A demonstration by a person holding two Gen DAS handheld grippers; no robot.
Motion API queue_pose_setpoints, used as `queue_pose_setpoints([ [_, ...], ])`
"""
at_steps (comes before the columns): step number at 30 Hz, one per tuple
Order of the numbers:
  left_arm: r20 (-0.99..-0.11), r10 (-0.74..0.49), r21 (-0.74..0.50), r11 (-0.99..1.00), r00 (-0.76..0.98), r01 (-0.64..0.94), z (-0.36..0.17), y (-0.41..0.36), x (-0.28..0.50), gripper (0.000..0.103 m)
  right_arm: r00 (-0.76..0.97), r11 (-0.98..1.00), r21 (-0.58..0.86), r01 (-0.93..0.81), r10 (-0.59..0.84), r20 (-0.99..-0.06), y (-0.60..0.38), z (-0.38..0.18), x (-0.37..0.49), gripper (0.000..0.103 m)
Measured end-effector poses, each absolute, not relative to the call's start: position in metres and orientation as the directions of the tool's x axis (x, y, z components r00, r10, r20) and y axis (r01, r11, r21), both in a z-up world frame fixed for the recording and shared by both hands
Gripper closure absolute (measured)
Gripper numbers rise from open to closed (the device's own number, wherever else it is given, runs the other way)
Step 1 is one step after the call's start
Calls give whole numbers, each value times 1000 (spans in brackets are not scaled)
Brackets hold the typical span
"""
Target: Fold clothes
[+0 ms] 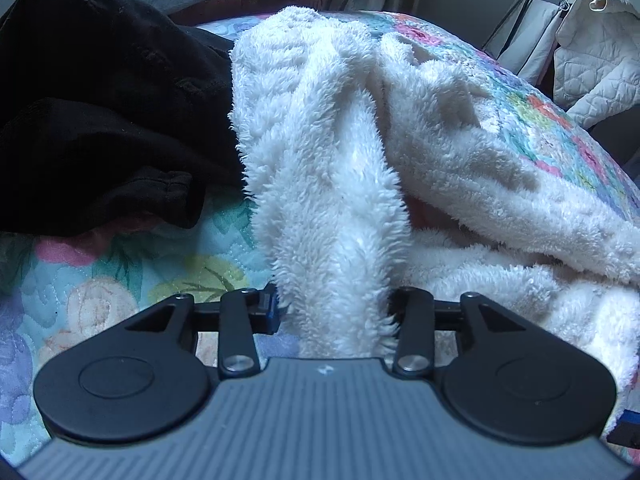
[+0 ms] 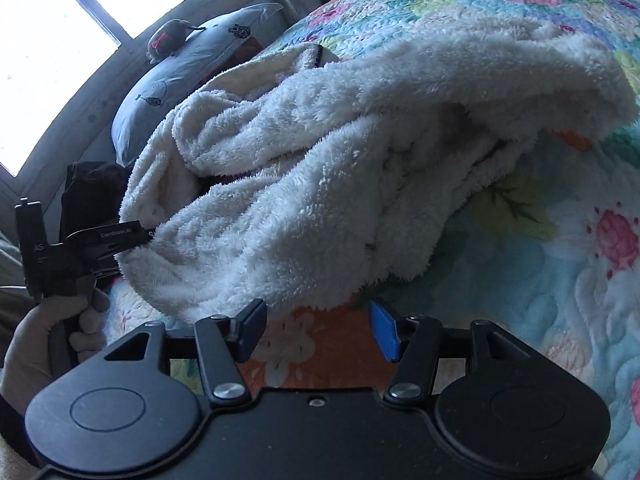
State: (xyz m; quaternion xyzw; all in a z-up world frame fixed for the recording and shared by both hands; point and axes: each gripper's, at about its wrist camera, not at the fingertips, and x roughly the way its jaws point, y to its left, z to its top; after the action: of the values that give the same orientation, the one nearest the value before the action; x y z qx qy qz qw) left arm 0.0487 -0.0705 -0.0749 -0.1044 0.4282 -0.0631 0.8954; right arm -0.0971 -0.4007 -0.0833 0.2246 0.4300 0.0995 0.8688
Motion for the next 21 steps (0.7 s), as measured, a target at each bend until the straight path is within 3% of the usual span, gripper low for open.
queue_pose_setpoints([
  [4,-757,-220,-260,965,616,25,-76,-69,48,58,601,900,436,3,347,-720,-390,-101,-72,29],
  [15,-768,-224,-266,964,600,19,-82,-67,48,47,569,905,425,27,335,-751,-370,-113,-43,27],
  [21,-769,-239,-296,955,593,3,-89,-58,49,39,619,846,533,-21,430,-657,-360,-89,-52,28],
])
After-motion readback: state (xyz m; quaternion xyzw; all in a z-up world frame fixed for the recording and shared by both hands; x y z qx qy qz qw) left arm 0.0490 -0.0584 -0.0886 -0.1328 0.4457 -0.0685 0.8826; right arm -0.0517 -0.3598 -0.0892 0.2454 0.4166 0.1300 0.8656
